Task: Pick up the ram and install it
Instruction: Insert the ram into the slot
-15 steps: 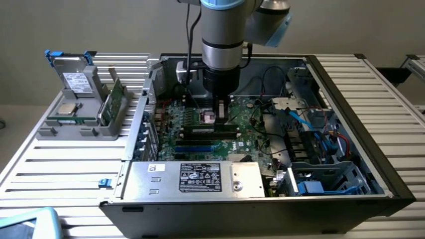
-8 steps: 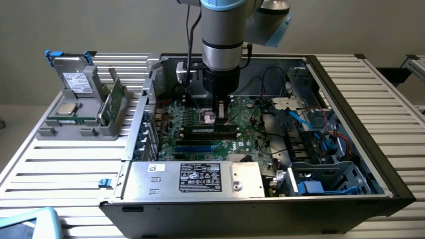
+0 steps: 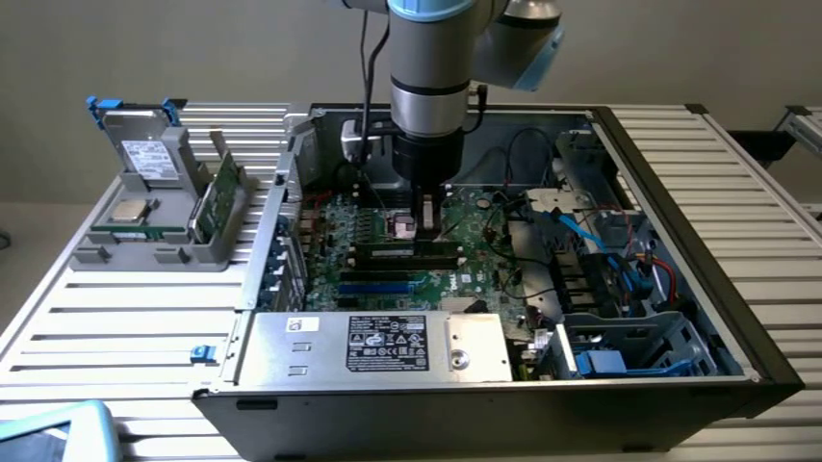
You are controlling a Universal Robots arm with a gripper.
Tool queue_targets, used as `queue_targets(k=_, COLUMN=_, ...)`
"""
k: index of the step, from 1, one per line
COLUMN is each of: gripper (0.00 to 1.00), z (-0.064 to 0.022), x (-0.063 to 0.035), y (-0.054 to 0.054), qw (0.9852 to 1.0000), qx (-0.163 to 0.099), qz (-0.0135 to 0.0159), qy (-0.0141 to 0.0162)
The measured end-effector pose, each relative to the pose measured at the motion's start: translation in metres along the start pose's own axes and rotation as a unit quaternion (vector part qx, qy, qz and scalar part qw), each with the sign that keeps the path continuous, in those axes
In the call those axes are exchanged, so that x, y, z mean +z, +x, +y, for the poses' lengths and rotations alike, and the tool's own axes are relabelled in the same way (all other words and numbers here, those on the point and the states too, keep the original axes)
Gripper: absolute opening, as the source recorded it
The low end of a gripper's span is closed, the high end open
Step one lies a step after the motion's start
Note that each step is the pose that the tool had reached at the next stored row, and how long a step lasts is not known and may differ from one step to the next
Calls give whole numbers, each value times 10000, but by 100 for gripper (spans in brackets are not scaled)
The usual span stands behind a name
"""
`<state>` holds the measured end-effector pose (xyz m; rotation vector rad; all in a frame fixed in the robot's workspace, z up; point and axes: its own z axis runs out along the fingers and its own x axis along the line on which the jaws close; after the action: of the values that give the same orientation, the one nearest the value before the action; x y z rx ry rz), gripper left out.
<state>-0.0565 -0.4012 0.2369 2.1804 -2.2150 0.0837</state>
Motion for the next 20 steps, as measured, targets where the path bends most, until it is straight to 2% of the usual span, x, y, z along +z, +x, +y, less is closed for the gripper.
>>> queue_targets(k=20, gripper=13, z=8, x=24, y=3, qw=10000, qx=0, qz=11, qy=0)
